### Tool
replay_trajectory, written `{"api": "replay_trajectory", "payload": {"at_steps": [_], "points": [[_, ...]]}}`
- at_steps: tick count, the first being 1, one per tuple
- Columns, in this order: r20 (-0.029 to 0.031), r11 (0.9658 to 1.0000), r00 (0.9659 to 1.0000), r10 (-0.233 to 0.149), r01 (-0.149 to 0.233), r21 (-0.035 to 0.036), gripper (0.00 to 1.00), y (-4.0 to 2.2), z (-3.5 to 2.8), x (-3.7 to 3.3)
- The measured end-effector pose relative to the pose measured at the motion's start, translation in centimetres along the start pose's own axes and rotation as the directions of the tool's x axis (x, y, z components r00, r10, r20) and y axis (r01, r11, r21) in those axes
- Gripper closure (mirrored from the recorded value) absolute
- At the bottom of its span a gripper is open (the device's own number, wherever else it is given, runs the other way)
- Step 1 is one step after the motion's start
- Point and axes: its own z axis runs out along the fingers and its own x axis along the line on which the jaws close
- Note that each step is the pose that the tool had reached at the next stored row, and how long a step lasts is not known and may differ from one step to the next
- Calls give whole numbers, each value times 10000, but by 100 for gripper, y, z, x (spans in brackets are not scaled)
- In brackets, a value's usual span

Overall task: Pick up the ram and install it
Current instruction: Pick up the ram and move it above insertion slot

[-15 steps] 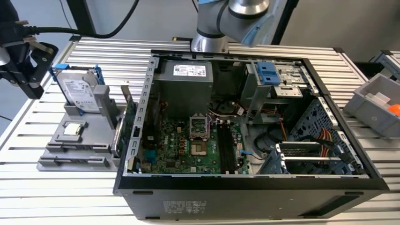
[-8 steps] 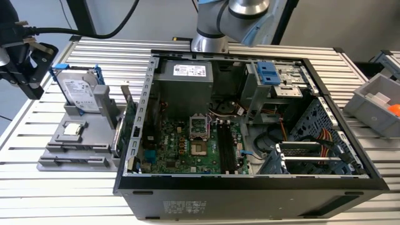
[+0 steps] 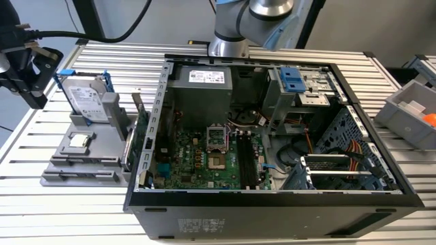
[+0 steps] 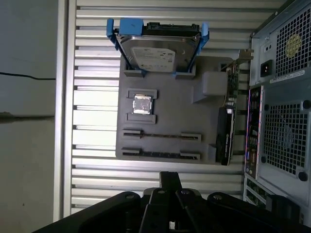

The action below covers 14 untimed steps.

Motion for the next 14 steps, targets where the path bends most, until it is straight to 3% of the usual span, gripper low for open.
{"api": "replay_trajectory", "payload": {"at_steps": [14], "points": [[0,10000,10000,-1,1,-1,100,-22,0,0]]}}
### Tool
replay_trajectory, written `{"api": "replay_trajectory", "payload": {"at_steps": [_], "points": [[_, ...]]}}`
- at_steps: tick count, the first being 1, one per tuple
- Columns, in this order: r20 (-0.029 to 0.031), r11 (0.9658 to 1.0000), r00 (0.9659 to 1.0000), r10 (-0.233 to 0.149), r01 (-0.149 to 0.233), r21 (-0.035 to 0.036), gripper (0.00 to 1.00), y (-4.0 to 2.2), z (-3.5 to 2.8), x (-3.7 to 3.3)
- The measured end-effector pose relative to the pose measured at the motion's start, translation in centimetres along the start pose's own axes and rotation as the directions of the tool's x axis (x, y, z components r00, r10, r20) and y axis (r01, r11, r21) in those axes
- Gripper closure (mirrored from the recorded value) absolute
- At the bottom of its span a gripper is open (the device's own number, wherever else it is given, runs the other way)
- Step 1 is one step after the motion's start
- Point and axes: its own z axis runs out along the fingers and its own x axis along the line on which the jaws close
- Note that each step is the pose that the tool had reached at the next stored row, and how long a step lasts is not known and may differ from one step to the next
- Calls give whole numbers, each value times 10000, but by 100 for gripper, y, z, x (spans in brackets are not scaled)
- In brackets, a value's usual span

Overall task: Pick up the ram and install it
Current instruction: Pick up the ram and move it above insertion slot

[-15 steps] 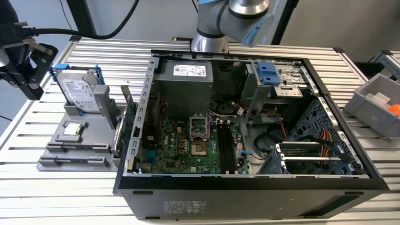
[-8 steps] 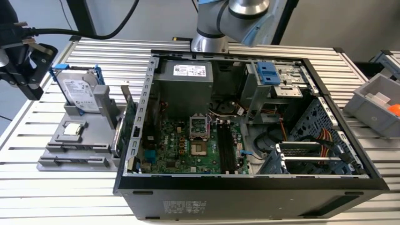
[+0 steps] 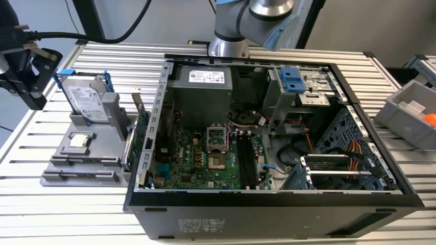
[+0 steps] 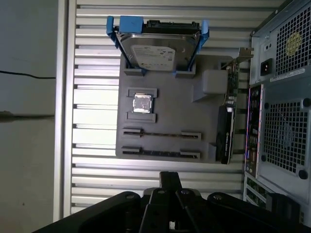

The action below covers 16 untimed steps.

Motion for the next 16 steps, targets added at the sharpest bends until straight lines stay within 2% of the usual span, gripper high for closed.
{"api": "replay_trajectory", "payload": {"at_steps": [16], "points": [[1,10000,10000,0,0,0,100,-46,-2,0]]}}
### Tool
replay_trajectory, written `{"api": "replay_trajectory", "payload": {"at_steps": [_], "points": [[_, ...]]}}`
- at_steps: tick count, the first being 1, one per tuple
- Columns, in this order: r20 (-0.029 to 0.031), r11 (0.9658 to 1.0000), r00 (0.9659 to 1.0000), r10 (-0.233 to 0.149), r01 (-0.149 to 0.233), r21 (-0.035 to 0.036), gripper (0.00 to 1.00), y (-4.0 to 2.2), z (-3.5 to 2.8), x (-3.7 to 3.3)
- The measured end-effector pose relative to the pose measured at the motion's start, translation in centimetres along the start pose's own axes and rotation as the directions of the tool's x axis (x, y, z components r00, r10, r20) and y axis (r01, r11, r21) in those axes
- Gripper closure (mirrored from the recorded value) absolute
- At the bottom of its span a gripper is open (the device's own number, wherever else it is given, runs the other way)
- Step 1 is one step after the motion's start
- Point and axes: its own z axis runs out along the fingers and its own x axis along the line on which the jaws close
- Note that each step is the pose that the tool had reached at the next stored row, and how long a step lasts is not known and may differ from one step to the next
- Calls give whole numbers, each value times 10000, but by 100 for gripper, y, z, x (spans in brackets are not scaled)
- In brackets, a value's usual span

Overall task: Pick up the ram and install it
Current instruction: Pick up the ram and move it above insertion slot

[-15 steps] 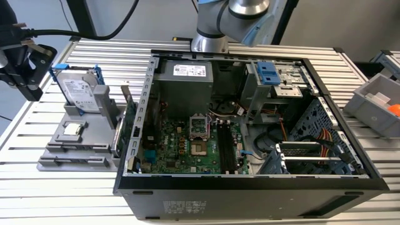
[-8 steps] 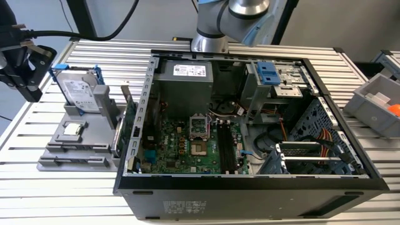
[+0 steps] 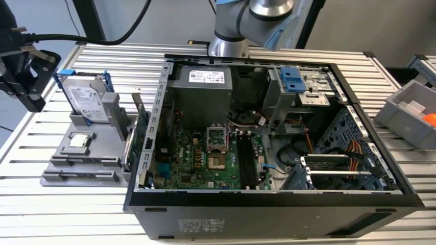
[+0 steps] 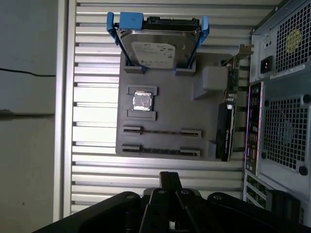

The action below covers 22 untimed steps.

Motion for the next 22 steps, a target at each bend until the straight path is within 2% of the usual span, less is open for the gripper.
{"api": "replay_trajectory", "payload": {"at_steps": [22], "points": [[0,10000,10000,0,0,0,100,-61,-3,1]]}}
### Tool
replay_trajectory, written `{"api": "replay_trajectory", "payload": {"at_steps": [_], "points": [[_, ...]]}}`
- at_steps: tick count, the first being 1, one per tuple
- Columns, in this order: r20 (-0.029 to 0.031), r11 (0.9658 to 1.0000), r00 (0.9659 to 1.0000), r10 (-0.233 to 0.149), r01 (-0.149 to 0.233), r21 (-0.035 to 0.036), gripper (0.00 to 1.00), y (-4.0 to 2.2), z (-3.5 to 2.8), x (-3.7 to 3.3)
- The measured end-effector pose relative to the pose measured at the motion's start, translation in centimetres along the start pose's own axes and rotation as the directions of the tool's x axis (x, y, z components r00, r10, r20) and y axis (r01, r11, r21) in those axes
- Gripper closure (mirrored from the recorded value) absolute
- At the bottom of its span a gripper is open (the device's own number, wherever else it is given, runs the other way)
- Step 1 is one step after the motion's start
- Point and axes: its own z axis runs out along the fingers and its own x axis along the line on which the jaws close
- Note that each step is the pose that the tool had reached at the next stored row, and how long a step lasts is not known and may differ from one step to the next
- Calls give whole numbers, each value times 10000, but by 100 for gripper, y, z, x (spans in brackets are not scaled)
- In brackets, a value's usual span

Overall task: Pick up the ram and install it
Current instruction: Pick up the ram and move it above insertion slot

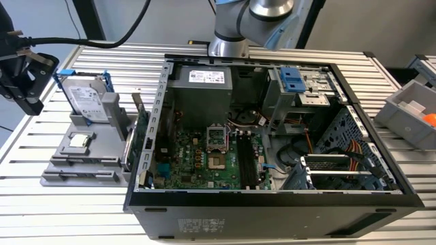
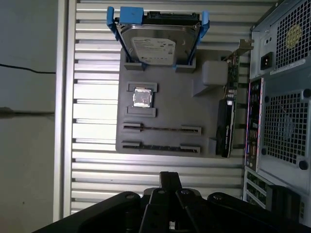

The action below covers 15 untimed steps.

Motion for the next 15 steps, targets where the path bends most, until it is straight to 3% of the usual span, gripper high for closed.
{"api": "replay_trajectory", "payload": {"at_steps": [15], "points": [[-17,9994,9994,-352,352,8,100,0,0,0]]}}
